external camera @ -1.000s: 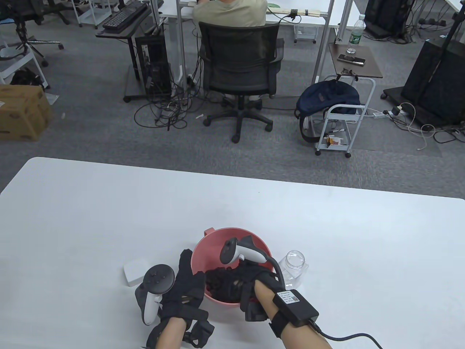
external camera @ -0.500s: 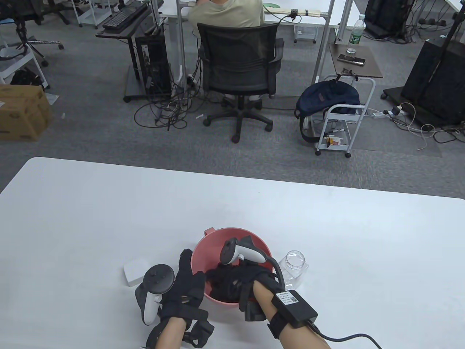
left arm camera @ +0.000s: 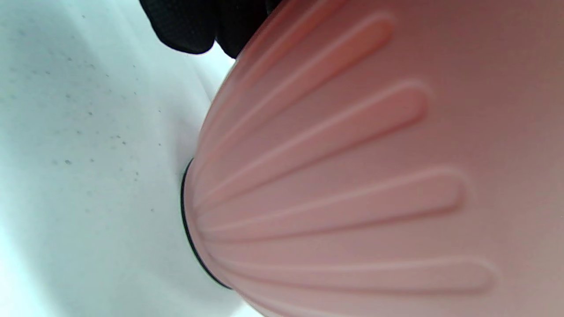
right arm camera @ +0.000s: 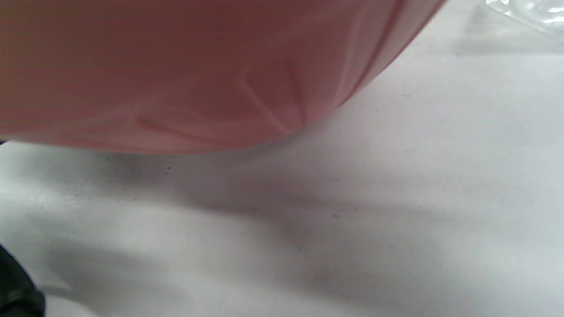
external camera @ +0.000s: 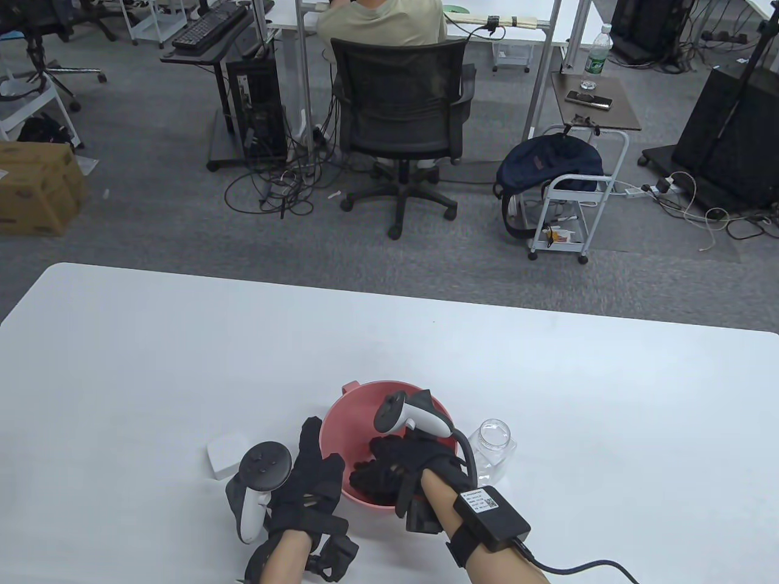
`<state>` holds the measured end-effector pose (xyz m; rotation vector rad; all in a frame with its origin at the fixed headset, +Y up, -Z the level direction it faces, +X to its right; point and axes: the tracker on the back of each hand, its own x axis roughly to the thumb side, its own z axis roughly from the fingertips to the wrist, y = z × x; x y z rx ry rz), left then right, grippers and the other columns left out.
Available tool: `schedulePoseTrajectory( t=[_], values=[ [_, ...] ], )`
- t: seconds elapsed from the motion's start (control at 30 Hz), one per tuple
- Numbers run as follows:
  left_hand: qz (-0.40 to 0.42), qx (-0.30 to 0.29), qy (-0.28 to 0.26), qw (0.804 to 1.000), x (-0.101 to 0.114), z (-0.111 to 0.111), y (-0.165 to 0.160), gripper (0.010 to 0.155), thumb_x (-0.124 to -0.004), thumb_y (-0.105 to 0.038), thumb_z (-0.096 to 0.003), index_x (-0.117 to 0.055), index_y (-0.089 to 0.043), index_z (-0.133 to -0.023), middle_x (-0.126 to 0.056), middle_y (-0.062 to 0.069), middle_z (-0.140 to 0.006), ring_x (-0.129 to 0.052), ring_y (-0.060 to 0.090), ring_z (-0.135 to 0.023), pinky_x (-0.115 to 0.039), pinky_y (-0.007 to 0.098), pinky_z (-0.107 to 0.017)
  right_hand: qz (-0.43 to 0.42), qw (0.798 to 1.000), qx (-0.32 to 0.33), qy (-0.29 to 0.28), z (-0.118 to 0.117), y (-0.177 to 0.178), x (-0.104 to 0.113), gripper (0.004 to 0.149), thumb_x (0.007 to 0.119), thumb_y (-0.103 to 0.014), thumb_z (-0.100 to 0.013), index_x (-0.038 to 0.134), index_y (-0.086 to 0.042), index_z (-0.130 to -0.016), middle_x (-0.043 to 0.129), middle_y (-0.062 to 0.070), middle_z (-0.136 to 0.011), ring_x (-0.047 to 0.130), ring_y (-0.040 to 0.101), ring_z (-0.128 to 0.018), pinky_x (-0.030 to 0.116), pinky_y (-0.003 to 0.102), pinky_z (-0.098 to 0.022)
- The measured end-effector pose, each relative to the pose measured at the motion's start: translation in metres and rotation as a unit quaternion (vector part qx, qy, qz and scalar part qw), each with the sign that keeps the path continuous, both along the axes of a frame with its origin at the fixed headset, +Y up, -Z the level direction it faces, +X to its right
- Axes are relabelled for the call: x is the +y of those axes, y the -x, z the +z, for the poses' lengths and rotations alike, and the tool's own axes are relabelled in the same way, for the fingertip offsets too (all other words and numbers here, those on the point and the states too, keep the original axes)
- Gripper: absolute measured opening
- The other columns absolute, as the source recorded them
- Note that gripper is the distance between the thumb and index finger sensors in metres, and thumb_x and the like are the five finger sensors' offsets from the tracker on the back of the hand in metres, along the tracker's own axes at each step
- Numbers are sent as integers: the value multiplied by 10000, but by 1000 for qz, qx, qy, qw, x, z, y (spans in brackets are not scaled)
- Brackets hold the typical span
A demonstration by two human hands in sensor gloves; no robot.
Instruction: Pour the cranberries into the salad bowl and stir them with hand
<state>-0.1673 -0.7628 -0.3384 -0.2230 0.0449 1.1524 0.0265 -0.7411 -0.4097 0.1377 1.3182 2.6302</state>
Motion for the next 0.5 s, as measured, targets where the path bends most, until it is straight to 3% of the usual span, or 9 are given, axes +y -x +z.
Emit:
schedulePoseTrajectory(
  t=[0.13, 0.2, 0.5],
  values=[
    [0, 0, 0, 1000, 0, 0, 0, 761, -615, -381, -599, -100, -237, -1140, -379, 109, -1234, -576, 392, -1100, -589, 539, -783, 1, 1000, -8, 1, 0, -1, 0, 927, 670, -762, -535, 243, -224, -1157, 214, 129, -1266, 607, 306, -1110, 673, 382, -832],
    [1, 0, 0, 1000, 0, 0, 0, 761, -615, -381, -599, -99, -239, -1140, -380, 107, -1234, -577, 390, -1100, -589, 539, -783, 2, 1000, -12, -1, 1, -1, 1, 925, 671, -758, -542, 283, -188, -1159, 321, 182, -1242, 662, 290, -1082, 705, 357, -814],
    [1, -1, 1, 1000, 0, -1, 0, 759, -615, -381, -599, -101, -241, -1141, -383, 107, -1234, -579, 391, -1099, -588, 540, -783, 9, 1000, -22, 5, 0, -3, -1, 834, 686, -759, -541, 508, -203, -1136, 596, 154, -1166, 867, 186, -895, 824, 253, -628]
  ],
)
